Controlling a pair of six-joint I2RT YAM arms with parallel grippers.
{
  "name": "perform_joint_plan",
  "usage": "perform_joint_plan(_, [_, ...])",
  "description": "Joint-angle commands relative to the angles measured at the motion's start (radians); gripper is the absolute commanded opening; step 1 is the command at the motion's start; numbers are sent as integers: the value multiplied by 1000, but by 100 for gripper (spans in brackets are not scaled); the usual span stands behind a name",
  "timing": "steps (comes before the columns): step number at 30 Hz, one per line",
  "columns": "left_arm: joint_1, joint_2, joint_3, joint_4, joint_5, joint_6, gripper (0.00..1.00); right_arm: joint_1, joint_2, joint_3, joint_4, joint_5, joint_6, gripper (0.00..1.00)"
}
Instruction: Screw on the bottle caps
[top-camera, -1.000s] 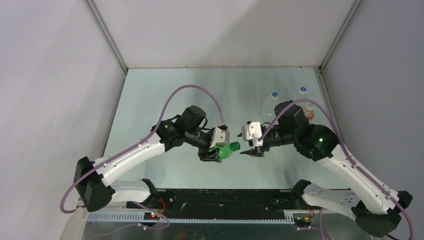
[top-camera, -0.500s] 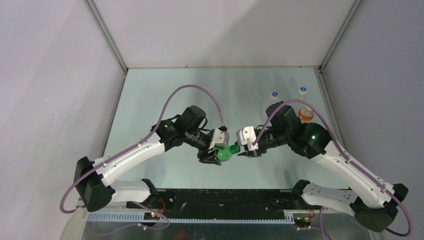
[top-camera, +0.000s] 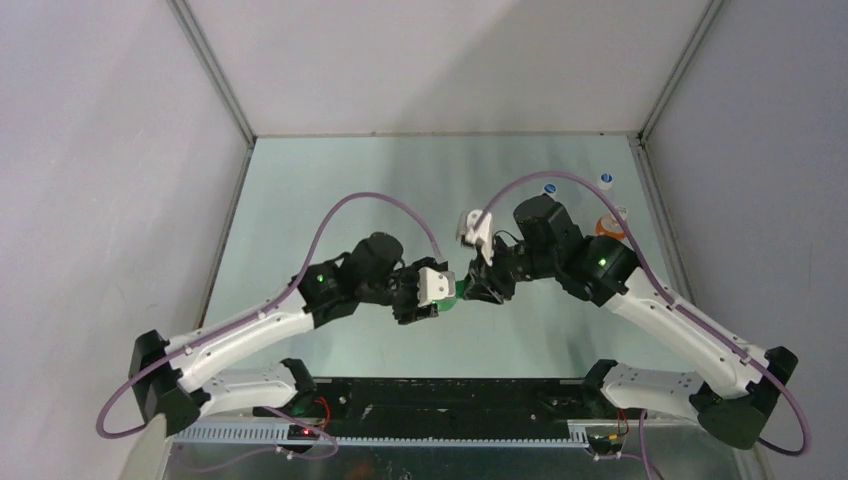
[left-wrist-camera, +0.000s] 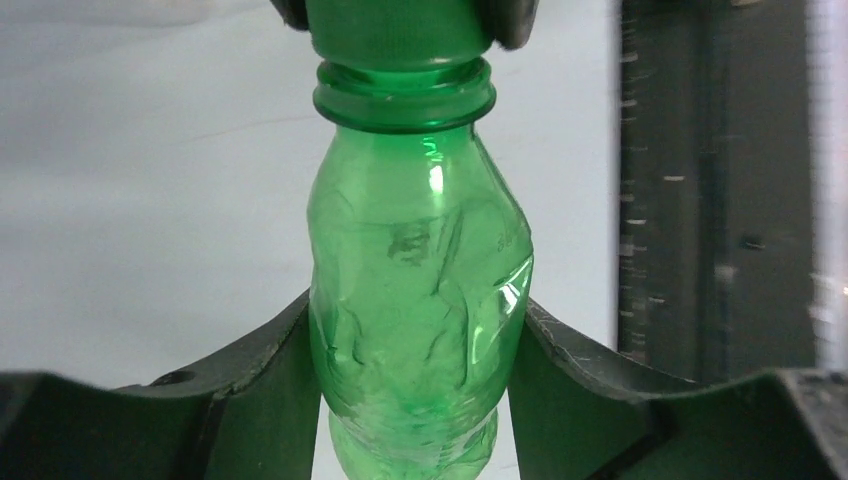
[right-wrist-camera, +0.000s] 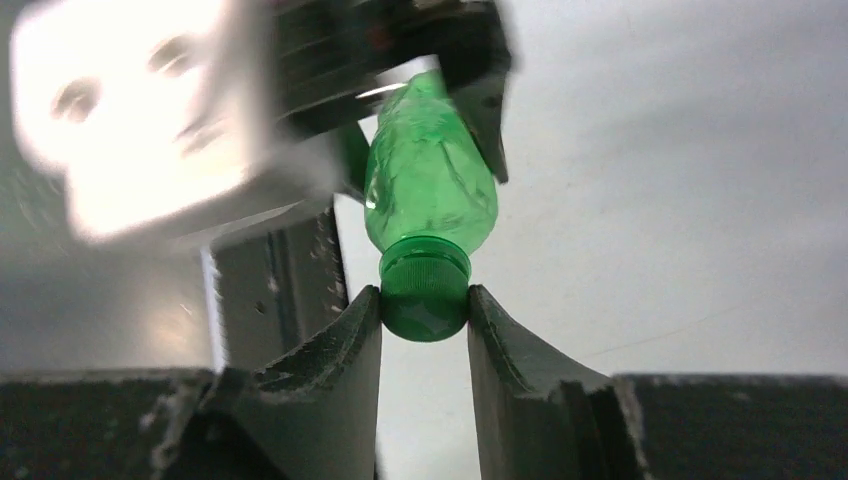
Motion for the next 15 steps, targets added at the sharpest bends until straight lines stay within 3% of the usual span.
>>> perform_joint_plan(1, [-135,-114,-80,421,-491,17,8,-41,57,18,91,208,650,0])
perform_joint_plan(2, [-184,-130,-127,462,-628,37,7,-55,75,13,101,199,729,0])
perform_joint_plan(4, [-231,-135,-166,551,-743,88,7,-87,90,-8,133,183,936,0])
perform_joint_plan(7, [-242,-141,-201,601,-750,86,5,-100,66,-70,241,200,1015,3])
perform_joint_plan(11, [-186,-150,-203,501,-644,23,4,-108,-23,-89,322,228,861,34])
perform_joint_plan(13, [-141,-159,-198,437,-538,-7,4,-107,-65,-90,335,211,723,47])
perform_joint_plan(15, [-89,-159,-179,360,-383,-16,4,-109,-102,-90,342,164,594,53])
